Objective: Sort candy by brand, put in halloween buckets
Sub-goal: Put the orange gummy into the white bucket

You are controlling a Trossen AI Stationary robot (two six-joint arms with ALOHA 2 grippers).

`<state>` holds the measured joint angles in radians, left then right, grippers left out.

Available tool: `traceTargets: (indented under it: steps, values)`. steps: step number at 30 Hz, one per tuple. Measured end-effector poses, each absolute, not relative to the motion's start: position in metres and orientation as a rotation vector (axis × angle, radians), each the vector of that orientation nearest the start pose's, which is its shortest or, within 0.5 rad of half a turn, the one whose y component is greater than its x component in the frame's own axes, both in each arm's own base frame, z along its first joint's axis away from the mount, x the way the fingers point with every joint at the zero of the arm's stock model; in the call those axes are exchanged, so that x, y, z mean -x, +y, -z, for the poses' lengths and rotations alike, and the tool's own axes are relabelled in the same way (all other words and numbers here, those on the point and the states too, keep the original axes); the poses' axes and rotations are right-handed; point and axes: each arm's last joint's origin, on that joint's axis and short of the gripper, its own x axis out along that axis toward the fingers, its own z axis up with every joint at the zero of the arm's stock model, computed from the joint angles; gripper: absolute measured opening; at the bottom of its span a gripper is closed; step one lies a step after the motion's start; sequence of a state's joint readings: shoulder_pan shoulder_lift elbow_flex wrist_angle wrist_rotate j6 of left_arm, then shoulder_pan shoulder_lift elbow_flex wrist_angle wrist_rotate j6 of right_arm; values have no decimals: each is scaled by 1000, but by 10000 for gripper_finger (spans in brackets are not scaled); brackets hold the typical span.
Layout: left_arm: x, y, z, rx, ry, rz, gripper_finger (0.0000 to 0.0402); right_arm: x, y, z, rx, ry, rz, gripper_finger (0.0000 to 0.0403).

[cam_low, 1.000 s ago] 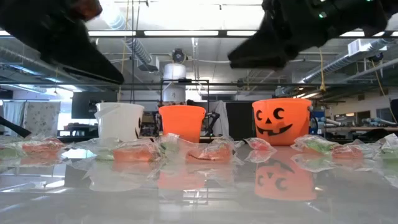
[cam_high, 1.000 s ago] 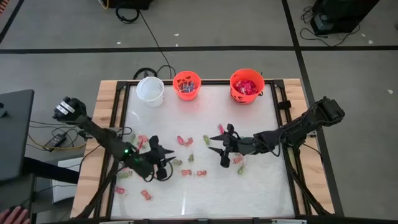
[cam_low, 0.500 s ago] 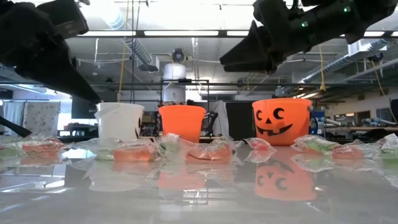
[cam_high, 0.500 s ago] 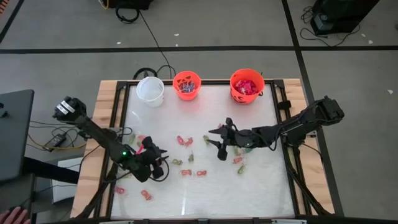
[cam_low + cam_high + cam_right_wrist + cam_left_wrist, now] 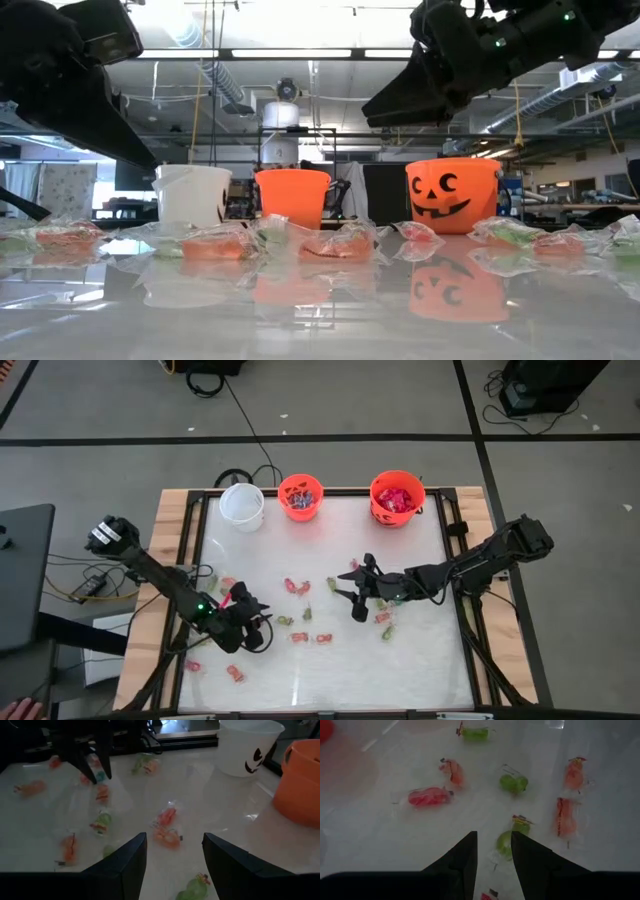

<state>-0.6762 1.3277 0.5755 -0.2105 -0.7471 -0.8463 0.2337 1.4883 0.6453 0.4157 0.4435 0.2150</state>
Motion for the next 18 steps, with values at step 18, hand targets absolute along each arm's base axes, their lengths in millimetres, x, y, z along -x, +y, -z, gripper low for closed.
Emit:
traceTargets:
  steps: [18]
  values:
    - [-178, -119, -154, 234, 740, -450, 124, -285, 62, -183, -207, 393, 217, 205]
